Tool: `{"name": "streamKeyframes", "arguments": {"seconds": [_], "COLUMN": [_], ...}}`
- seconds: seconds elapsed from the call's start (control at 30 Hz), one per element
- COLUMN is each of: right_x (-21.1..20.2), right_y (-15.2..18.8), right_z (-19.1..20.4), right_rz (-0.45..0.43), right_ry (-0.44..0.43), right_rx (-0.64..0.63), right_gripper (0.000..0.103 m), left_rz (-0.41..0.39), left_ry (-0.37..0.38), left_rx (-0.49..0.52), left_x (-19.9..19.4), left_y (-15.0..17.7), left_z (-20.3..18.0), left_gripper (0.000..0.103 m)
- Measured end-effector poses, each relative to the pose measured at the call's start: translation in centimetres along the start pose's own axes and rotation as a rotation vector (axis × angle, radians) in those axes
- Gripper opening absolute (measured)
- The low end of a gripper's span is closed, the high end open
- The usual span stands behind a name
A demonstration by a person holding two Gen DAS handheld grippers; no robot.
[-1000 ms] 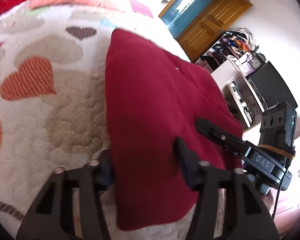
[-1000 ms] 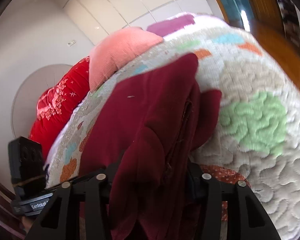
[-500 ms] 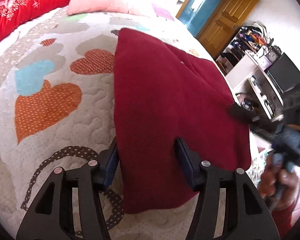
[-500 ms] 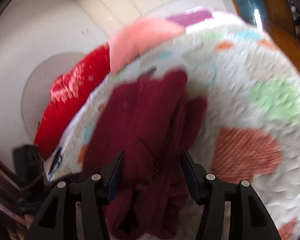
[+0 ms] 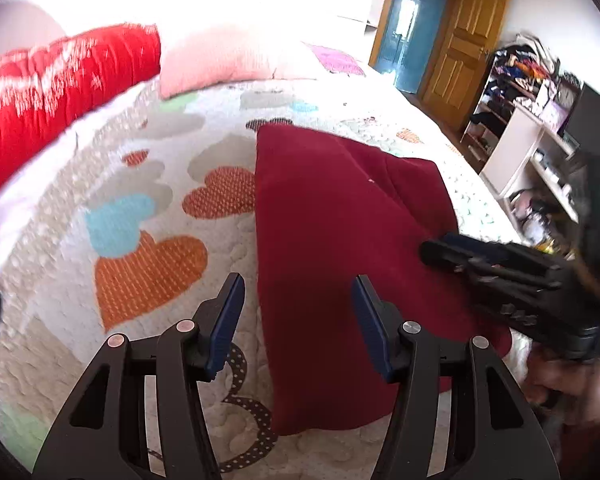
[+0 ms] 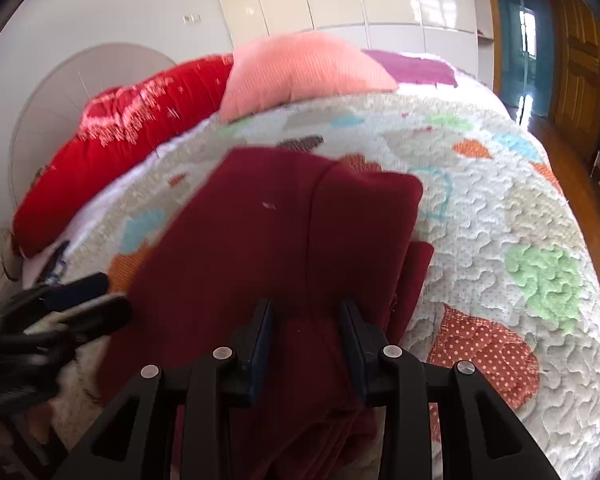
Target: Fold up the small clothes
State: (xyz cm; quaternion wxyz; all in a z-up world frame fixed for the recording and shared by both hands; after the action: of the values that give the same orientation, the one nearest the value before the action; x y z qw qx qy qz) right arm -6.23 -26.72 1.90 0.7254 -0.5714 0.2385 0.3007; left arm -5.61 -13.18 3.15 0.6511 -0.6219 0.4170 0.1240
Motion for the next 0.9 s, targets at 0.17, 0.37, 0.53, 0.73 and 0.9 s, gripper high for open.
{"name": "streamKeyframes", "arguments": {"seconds": [0.17, 0.37, 0.53, 0.73, 0.9], "right_x": [-3.8, -7.1, -7.7, -7.7, -7.6], "right_y": [-0.8, -0.7, -0.3, 0.2, 0.5], "right_z": [0.7, 1.5, 2.0, 2.5, 2.5], "right_rz": [-0.064, -0.125, -0.134, -0.127, -0.117], "right_ry": [0.019, 0.081, 0.077, 0.064, 0.064], "right_rx": [0.010, -0.004, 0.013, 0.024, 0.027], "right_gripper": [0.052, 0.053, 0.063, 0.064, 0.064], "left_rz": [-0.031, -0.052, -0.082, -0.105, -0.117], "left_ry": [-0.032, -0.086, -0.118, -0.138, -0.147], "left_rx": [0.031, 0.018, 0.004, -0.001, 0.002], "left_x": [-0.3, -1.5, -2.7, -3.7, -4.1], "left_y": [-0.6, -0.9, -1.0, -0.9, -1.0], "left_z": [-0.5, -0.1, 0.4, 0.6, 0.7], "left_gripper": [0.055, 0.055, 0.056, 0.056, 0.056]}}
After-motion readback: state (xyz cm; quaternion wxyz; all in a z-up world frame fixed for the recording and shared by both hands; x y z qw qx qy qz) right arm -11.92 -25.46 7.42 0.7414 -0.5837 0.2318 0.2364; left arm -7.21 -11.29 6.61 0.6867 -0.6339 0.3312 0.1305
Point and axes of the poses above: each gripper's, at about its wrist camera, not at the fingertips, and x roughly the way its jaws point, z to its left, y to its underside, the point moved 9 cm from there along x, roughly the way its jaws point, and after that the axes turned 3 degrees about -z, right-handed, at the moved point
